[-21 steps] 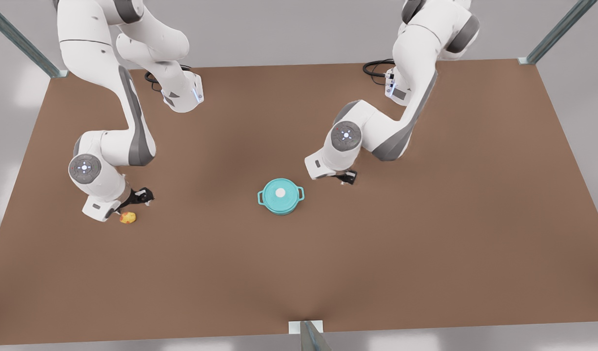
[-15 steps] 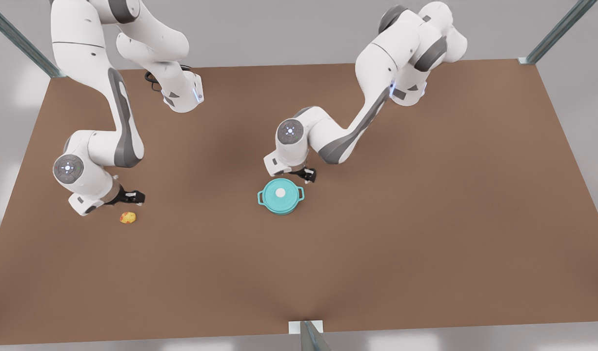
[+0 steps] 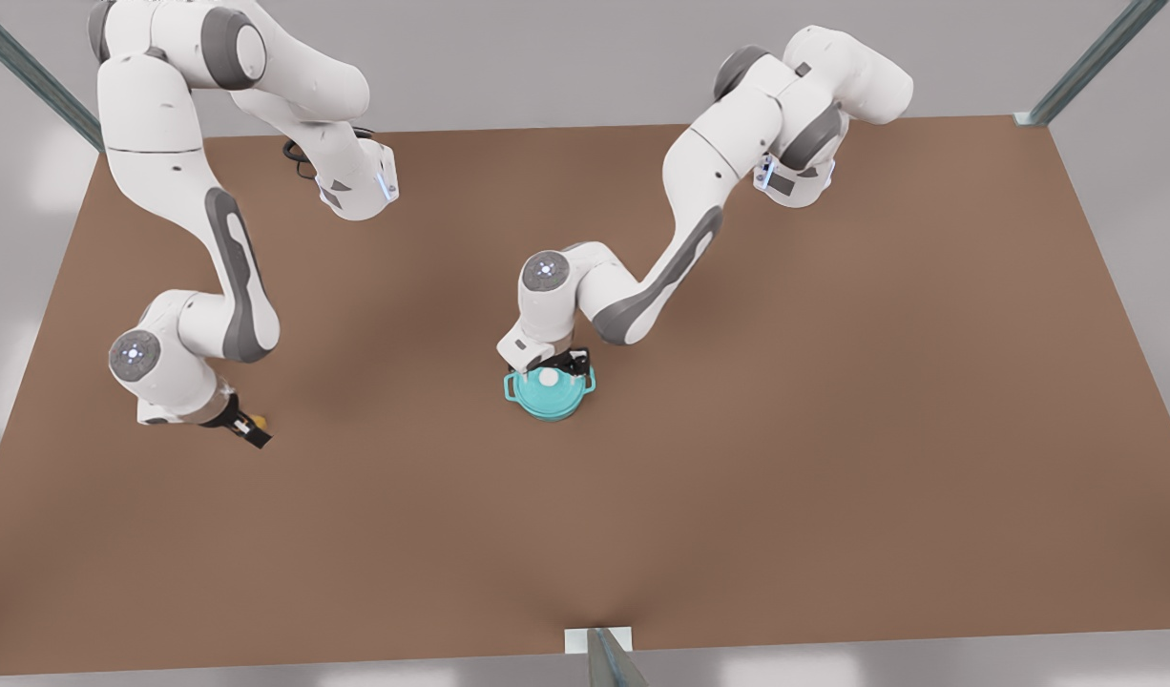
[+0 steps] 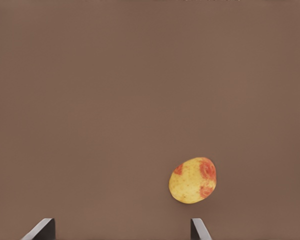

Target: Open the pot lid and put the potato into the pot

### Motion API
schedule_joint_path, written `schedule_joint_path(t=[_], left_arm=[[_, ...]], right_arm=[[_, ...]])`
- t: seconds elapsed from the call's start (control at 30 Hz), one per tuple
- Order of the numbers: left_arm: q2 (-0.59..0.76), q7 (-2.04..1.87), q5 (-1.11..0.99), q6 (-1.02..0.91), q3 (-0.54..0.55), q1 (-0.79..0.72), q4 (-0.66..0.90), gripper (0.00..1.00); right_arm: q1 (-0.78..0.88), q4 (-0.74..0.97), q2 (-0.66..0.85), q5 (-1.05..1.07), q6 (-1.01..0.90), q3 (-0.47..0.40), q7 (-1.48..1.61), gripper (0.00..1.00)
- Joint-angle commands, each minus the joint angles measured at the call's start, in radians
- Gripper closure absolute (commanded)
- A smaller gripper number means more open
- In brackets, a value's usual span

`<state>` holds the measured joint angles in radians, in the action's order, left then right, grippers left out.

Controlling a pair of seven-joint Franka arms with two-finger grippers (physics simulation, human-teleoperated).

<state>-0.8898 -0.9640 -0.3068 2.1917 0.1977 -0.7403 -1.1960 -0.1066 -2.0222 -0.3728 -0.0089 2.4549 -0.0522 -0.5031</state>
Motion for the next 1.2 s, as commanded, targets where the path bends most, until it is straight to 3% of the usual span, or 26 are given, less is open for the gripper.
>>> schedule_joint_path(t=[0.0,0.3,0.33,0.43,0.47,0.53,0.7,0.77,0.93,1.03,1.07,1.1,1.17], left_arm=[[-0.008,-0.34,-0.014,0.034,0.0,-0.008,-0.004,0.0],[-0.038,-0.341,-0.041,0.034,0.0,-0.016,-0.004,0.0],[-0.04,-0.341,-0.041,0.034,0.0,-0.016,-0.004,0.07],[-0.04,-0.344,-0.038,0.034,0.0,-0.016,-0.004,0.47],[-0.04,-0.344,-0.037,0.034,0.0,-0.016,-0.004,0.54],[-0.034,-0.341,-0.038,0.031,0.0,-0.014,-0.004,0.55],[-0.023,-0.341,-0.04,0.019,-0.001,-0.014,0.006,0.55],[-0.012,-0.334,-0.035,0.019,-0.05,0.009,0.012,0.55],[-0.055,0.088,-0.025,0.049,-0.038,0.335,0.013,0.55],[-0.121,0.12,-0.029,0.149,-0.046,0.349,0.013,0.55],[-0.127,0.13,-0.032,0.149,-0.046,0.351,0.013,0.49],[-0.132,0.157,-0.034,0.161,-0.046,0.352,0.012,0.0],[-0.107,0.258,-0.029,0.105,-0.046,0.374,0.012,0.0]], right_arm=[[-0.004,0.013,-0.014,0.001,0.053,0.0,-0.367,0.0],[-0.061,0.016,-0.1,0.003,0.141,0.005,-0.368,0.0],[-0.061,0.007,-0.1,0.006,0.161,0.005,-0.368,0.0],[-0.062,0.0,-0.113,0.006,0.18,0.005,-0.368,0.0],[-0.068,-0.006,-0.112,0.01,0.187,0.005,-0.385,0.0],[-0.067,-0.033,-0.095,0.01,0.188,0.005,-0.411,0.0],[-0.065,-0.078,-0.092,0.006,0.234,0.005,-0.413,0.0],[-0.067,-0.081,-0.104,0.001,0.246,0.005,-0.411,0.0],[-0.065,-0.099,-0.12,-0.028,0.28,0.005,-0.413,0.0],[-0.056,-0.104,-0.118,-0.028,0.279,0.005,-0.416,0.0],[-0.05,-0.109,-0.12,-0.045,0.276,0.005,-0.416,0.0],[-0.047,-0.109,-0.124,-0.049,0.276,0.003,-0.416,0.0],[-0.045,-0.115,-0.127,-0.051,0.274,-0.008,-0.416,0.0]])
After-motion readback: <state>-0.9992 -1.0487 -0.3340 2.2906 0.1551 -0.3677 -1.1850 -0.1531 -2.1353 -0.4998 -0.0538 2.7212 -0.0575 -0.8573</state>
